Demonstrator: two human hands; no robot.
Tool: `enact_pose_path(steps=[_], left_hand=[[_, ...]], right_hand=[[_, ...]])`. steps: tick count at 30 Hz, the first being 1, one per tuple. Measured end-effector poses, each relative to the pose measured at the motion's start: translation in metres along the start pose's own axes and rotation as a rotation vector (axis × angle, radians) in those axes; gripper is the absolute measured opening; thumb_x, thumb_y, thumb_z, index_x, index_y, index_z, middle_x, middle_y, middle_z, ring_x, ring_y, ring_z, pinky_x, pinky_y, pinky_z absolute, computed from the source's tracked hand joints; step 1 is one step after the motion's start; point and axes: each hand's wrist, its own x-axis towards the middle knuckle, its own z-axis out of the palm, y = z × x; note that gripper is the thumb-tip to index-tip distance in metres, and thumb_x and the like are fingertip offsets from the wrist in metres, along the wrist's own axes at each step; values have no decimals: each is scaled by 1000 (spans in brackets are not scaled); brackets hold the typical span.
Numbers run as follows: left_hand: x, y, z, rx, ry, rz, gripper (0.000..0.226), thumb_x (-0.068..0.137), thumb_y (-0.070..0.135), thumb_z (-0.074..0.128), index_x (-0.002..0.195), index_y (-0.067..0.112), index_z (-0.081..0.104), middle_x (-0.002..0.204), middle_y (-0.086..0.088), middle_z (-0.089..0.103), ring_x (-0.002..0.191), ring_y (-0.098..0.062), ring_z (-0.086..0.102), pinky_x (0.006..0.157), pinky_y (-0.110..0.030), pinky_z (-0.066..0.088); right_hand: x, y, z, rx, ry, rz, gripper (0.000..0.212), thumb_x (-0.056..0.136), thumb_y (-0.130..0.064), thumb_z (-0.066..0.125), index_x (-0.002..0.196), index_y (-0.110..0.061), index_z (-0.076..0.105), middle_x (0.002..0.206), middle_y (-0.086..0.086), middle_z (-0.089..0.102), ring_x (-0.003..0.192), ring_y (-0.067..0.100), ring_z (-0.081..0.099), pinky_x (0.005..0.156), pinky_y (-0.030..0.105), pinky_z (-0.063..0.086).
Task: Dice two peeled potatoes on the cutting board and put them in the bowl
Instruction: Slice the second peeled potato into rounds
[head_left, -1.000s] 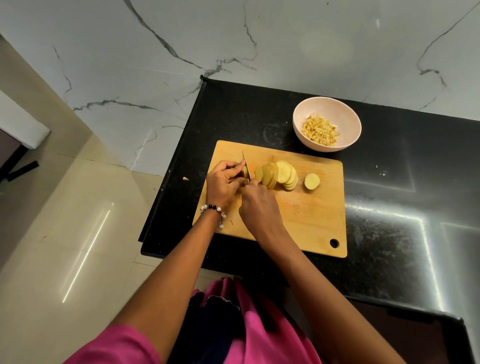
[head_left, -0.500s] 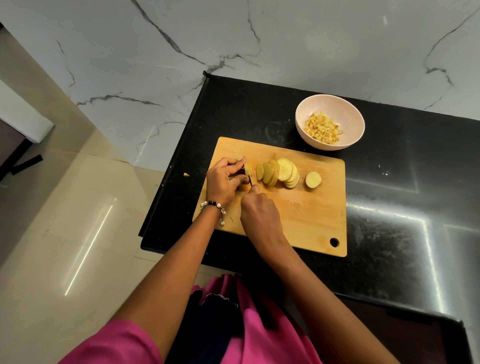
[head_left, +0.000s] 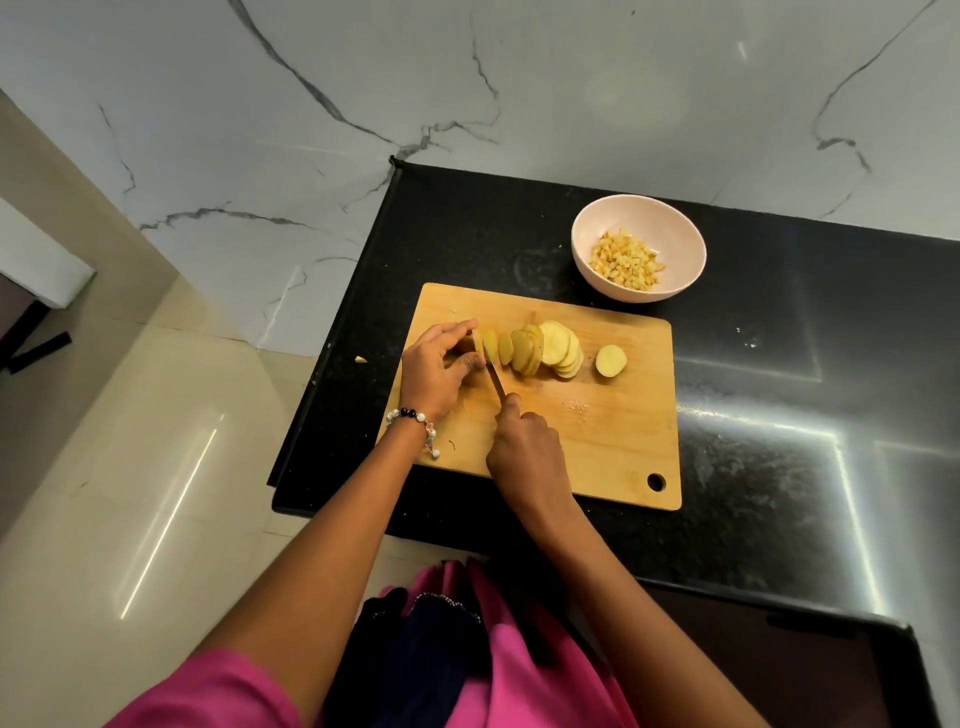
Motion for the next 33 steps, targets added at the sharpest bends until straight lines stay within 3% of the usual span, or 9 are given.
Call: enact_pose_path(steps=[7,11,15,18,21,24,28,30,33], left_hand=[[-3,4,2,-26,-6,2,48,78,18,76,123,13,61,111,-2,63,96,-6,57,77,-1,44],[-7,8,3,-63,-12,-11,50,77,20,77,124,11,60,109,-2,63,95,-8,58,72,-2,47],[-8,12,5,-24,-13,15,50,79,29,75,124,14,61,108,-1,62,94,-9,56,73,-8,48],[-14,16,6,38,-21,78,50,77,31,76,123,16,62,106,-2,58,91,-15,56,73,-24,52],[-25,23,9,141,-33,129,49,78,26,74,123,11,62,108,-7,55,94,-20,53,78,-30,50],[-37,27,14,257,0,58,49,81,22,68,128,10,58,115,-11,51,104,-24,50,87,-29,43],[-44,26,13,234,97,-128,54,83,20,66,134,9,51,122,-12,50,111,-27,45,90,-27,36],[-45,23,11,222,93,-124,61,84,19,68,139,9,44,124,-12,50,113,-25,44,85,-20,31],[-44,18,8,202,106,-112,71,81,20,71,143,10,38,121,-12,55,112,-25,46,85,-17,28]], right_hand=[[6,16,-18,382,102,113,24,96,-12,45,111,-3,61,93,22,67,88,41,60,67,37,41],[4,23,-28,643,144,195,24,97,-16,48,107,-3,65,71,16,66,58,28,57,54,44,49],[-1,31,-37,827,124,269,23,98,-17,49,103,0,63,66,15,62,47,17,47,41,31,42],[-5,37,-34,772,160,250,26,97,-19,50,116,-6,62,68,15,64,50,23,50,48,43,46],[-13,41,-25,609,246,182,33,97,-19,51,126,-6,58,72,13,68,58,30,58,55,48,49],[-22,43,-17,383,310,76,34,95,-17,53,125,-2,58,80,14,70,67,29,61,56,41,46],[-26,44,-6,184,306,-29,29,88,-11,61,113,3,63,87,16,60,79,33,57,54,41,50],[-23,41,1,100,311,-66,29,80,-4,68,107,6,64,88,17,57,77,33,57,52,39,51],[-12,29,6,16,224,-71,29,81,0,60,109,6,60,97,19,54,86,34,54,57,40,51]])
